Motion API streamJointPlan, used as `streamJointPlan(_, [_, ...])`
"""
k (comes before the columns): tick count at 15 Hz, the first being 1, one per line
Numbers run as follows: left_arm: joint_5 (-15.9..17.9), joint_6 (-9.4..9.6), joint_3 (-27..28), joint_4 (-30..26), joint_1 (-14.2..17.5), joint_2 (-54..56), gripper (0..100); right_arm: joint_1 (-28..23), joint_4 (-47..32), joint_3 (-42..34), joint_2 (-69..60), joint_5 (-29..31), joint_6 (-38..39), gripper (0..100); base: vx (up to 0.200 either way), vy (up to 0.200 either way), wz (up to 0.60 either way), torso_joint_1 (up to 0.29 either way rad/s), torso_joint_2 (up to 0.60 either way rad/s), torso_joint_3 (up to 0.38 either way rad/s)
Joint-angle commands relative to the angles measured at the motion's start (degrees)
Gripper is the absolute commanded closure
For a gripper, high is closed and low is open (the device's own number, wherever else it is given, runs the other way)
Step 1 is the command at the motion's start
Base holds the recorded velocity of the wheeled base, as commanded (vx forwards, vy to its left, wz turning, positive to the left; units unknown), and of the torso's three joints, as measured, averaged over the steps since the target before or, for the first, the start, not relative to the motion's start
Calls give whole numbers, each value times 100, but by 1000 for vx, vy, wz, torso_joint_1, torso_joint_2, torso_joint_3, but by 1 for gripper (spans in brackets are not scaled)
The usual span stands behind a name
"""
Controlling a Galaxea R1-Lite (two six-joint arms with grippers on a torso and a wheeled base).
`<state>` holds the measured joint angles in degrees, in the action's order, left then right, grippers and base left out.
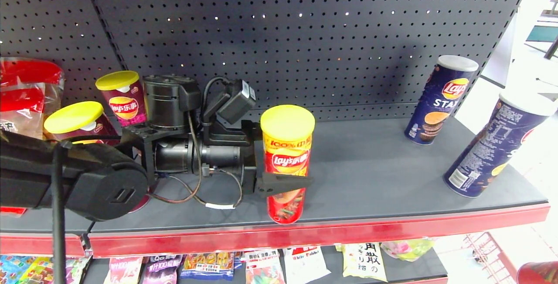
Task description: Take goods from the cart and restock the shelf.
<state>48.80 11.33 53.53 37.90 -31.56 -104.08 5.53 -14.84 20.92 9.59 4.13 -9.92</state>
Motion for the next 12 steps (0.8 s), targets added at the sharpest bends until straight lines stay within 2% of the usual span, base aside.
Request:
streamJointPlan(1, [-2,10,-62,24,36,99,0,0,-2,0,7,0,-1,100,0,0,0,0,0,0])
streamJointPlan(6, [-20,19,-941,33,177,749,0,0,-11,-9,-28,0,-1,100,0,0,0,0,0,0])
streamJointPlan(7, [-20,19,-1108,33,308,925,0,0,-19,-18,-37,0,-1,100,0,0,0,0,0,0])
streamJointPlan(9, [-20,36,-1284,33,511,1136,0,0,-11,-53,-37,-9,-1,100,0,0,0,0,0,0])
streamJointPlan(12, [-90,36,-1521,33,546,1435,0,0,-11,-70,-37,-9,-1,100,0,0,0,0,0,0])
